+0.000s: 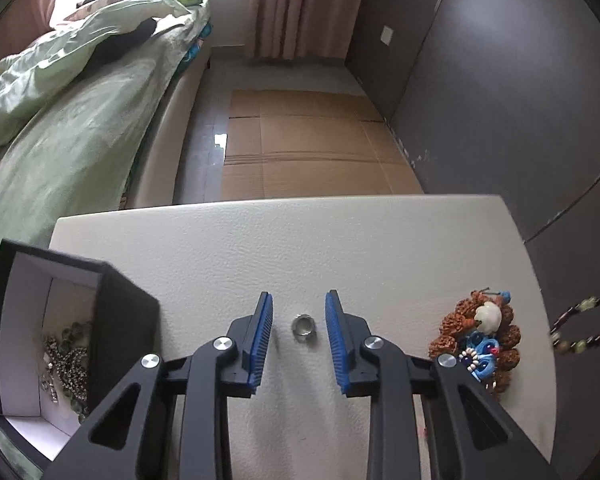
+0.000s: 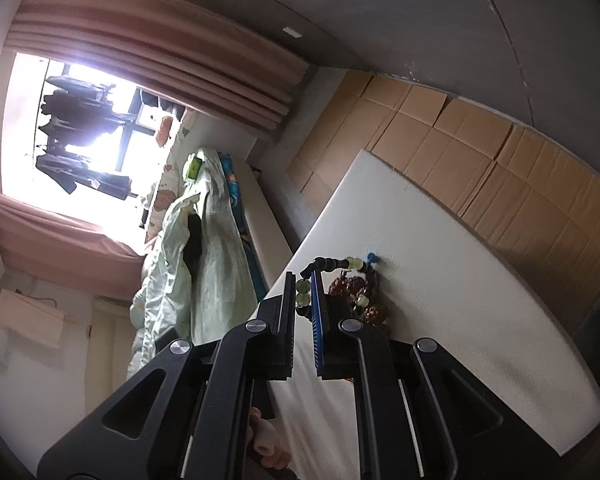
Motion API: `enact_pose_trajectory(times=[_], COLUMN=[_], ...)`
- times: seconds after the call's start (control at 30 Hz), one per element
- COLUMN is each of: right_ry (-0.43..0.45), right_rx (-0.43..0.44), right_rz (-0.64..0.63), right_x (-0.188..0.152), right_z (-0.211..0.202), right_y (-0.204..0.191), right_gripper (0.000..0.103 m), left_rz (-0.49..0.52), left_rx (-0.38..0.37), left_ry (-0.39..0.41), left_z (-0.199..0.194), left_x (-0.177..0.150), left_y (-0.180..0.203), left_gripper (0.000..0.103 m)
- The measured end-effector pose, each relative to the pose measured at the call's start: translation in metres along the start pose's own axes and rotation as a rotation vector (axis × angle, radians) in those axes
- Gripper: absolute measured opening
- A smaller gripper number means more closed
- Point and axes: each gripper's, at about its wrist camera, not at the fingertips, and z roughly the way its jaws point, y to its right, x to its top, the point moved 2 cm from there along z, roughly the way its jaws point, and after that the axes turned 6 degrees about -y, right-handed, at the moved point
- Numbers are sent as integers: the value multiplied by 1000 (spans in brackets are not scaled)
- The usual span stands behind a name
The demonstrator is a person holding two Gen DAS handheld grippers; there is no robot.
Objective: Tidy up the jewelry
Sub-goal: 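Lift the dark bead bracelet with the right tool while the left tool grasps the small silver ring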
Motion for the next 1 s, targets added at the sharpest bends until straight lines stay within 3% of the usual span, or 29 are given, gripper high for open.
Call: enact_pose_trajectory(times=[0.2, 0.37, 0.57, 0.77, 1.0], right_ry=[-5, -12, -23, -39, -69], right_rx=[17, 17, 19, 29, 53], right_rz=[12, 4, -7, -37, -106], right_x=[2, 1, -2, -10, -28], right_z=[-1, 0, 4, 9, 23], right_y=[2, -1, -5, -14, -37], right_gripper=[9, 9, 9, 9, 9], left_rz=[51, 57, 43, 25, -1], left_rx=[80, 118, 25, -78, -99], left_ry=[-8, -3, 1, 54, 120], left_z=[5, 5, -4, -46, -96], left_x=[-5, -8, -12, -18, -21], left_y=[13, 9, -3, -13, -36], left_gripper=[24, 11, 10, 10, 10])
